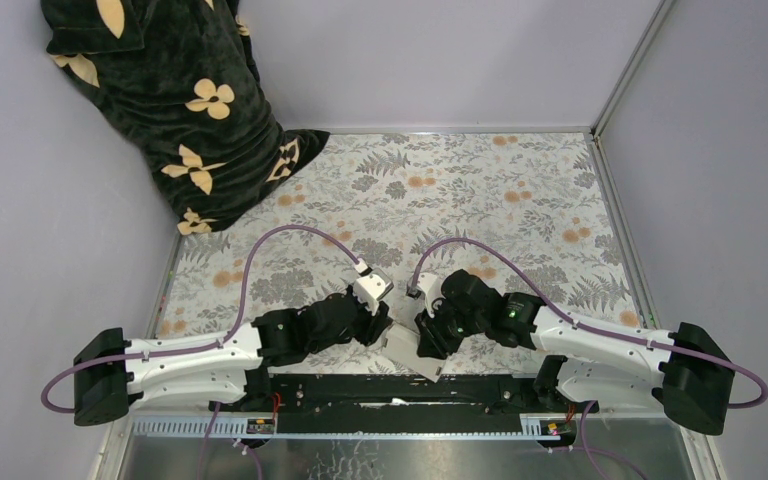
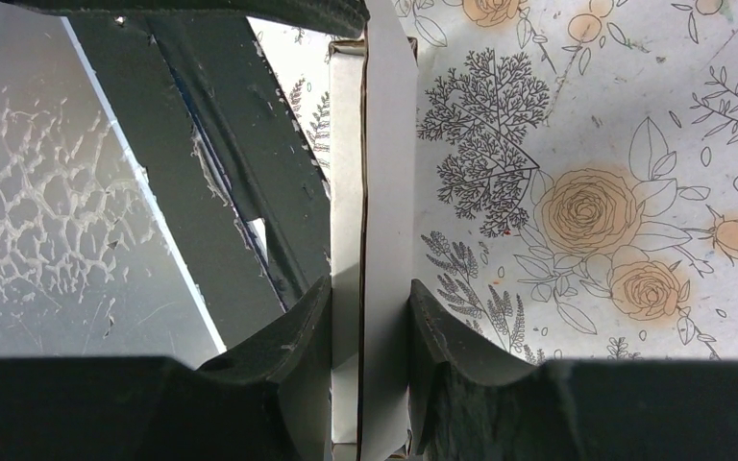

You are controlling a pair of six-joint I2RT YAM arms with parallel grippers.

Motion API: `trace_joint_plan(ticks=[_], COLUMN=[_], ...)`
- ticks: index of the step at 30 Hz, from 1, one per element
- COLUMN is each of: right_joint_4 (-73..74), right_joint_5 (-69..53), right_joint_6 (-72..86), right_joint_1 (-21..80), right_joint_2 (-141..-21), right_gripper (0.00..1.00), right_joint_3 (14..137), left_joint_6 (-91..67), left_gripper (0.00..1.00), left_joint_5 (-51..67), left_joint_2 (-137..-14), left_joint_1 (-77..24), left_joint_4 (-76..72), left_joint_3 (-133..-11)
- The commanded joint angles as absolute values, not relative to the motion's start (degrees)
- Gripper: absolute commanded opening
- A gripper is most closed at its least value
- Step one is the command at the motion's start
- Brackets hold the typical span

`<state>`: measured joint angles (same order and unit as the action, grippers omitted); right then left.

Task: Fold the paper box
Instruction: Close the paper box at the center of the board.

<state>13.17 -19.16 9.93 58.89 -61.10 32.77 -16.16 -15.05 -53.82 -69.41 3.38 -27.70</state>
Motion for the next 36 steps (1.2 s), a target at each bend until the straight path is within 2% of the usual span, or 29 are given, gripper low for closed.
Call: trace_joint_plan(ticks=[1,9,14,19,24,30,36], right_joint_4=[13.0,13.3,13.7,14.0,13.8,13.5,13.1], right_joint_5=[-20.8,-20.9,-21.8,-22.1,-22.1,-22.2,-22.6], right_joint_6=[9.8,10.2,10.3,10.2,10.4,10.4,10.4], right_joint_1=[59.6,59.6,59.6,59.6,59.6,59.6,59.6], right_joint_2=[-59.6,-59.5,-60.3,-60.5,-60.7,-60.9,-61.1], right_gripper=[0.08,0.08,0.08,0.08,0.07,0.07,0.07], right_joint_3=[35.9,36.3,37.1,37.5,37.4,37.5,37.2], left_joint_6=[-16.5,-16.6,-16.7,-16.6,-16.4,-16.3,-16.2], left_gripper=[0.47,0.46,0.51,0.51,0.49,0.41,0.39], left_joint_5=[-17.3,-16.2,-15.2,-15.0,-14.4,-14.5,-14.7], left_joint_2=[-53.3,-50.8,-46.9,-46.8,-48.3,-48.0,-48.0], left_joint_1=[-69.9,-70.2,-70.5,-70.5,-70.5,-70.5,-70.5], left_joint_4=[2.4,1.6,0.9,0.8,0.6,0.6,0.5], left_joint_3=[-27.1,-26.1,-24.6,-24.3,-24.7,-24.5,-24.7])
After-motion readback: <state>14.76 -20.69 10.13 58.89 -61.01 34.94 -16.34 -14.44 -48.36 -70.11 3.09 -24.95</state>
